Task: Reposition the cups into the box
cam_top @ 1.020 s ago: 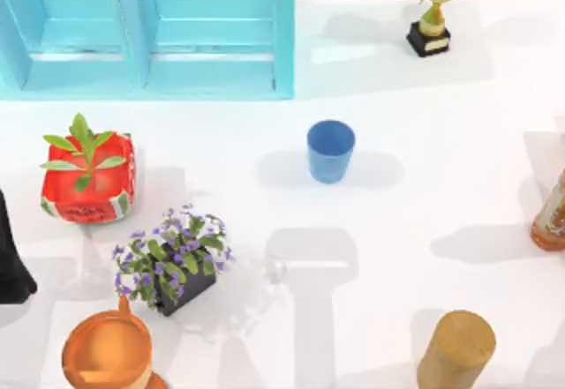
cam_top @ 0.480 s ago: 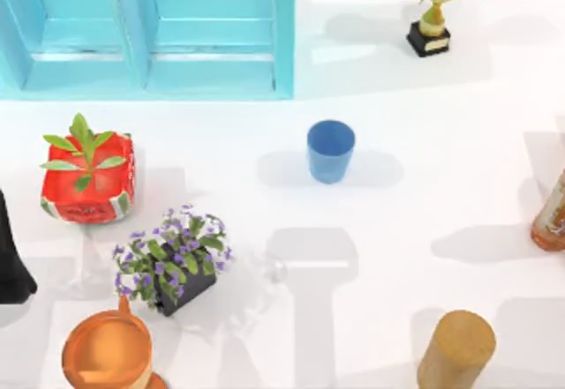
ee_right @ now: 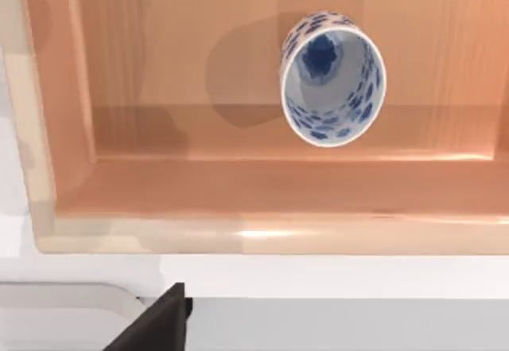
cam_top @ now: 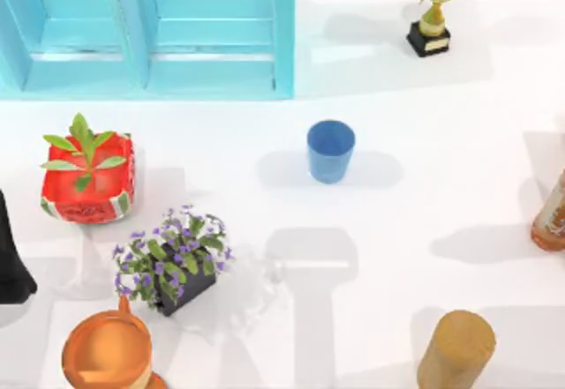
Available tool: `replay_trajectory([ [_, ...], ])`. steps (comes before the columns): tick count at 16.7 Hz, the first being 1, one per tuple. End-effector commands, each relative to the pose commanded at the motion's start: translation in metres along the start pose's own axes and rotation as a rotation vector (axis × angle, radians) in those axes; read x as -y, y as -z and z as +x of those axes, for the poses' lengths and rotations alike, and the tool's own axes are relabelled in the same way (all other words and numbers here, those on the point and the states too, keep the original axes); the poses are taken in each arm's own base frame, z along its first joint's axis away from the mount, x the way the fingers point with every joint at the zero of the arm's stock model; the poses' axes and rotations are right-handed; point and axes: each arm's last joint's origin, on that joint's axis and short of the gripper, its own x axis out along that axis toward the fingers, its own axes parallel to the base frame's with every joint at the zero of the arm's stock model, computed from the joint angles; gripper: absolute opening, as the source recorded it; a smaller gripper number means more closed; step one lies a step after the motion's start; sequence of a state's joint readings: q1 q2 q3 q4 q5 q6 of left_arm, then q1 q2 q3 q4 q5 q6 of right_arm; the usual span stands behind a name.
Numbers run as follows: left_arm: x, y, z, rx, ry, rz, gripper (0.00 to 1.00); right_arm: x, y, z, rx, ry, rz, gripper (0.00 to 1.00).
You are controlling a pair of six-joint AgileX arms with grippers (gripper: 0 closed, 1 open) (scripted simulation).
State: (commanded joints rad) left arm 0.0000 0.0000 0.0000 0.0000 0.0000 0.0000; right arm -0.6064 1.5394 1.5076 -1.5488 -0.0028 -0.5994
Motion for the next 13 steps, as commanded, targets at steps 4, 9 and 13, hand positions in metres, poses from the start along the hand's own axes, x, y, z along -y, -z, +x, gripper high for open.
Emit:
replay_trajectory([
  [4,0.000,0.000,0.000,0.000,0.000,0.000,1.00,-0.011,-0.029,-0.010,0.029,0.009,0.007,1.00],
  [9,0.000,0.000,0.000,0.000,0.000,0.000,1.00,-0.065,-0.126,-0.014,0.055,0.023,0.040,1.00],
  [13,0.000,0.000,0.000,0.000,0.000,0.000,1.00,-0.171,-0.205,-0.004,0.129,0.037,0.036,1.00],
])
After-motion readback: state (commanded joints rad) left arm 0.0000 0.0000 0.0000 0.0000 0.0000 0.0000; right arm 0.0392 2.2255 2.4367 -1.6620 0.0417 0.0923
